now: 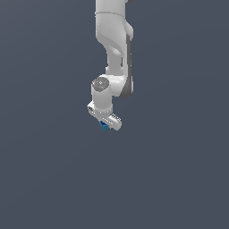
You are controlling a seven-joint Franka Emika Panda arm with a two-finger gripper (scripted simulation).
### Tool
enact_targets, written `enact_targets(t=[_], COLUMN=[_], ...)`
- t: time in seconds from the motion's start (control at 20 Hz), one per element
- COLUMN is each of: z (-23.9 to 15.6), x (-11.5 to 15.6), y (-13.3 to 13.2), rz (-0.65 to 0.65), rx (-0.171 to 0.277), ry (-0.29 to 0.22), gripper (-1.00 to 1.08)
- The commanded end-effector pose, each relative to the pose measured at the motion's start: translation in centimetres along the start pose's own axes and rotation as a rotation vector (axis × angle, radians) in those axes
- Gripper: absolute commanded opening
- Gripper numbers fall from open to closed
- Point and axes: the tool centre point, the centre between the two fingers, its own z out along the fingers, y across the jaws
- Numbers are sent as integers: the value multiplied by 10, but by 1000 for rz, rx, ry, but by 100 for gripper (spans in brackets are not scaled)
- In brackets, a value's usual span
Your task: Pick up the object and move it to a goal position.
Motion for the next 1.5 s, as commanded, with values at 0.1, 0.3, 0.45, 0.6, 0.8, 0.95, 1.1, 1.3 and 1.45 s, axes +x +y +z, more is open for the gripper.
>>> enact_targets(t=[0.1, 0.3, 0.45, 0.6, 0.8, 0.95, 1.1, 1.3, 1.45], z=[-4, -17, -31, -50, -82, -111, -140, -178, -207], x=[1, 6, 11, 17, 29, 39, 49, 63, 73], y=[-1, -2, -4, -7, -11, -15, -19, -25, -30], rz=[0, 0, 0, 1, 1, 1, 2, 2, 2], rx=[0, 0, 0, -1, -1, -2, -2, -2, -2], ry=[0, 0, 0, 0, 0, 1, 1, 1, 1], gripper=[-100, -100, -100, -100, -100, -100, -100, -100, -100])
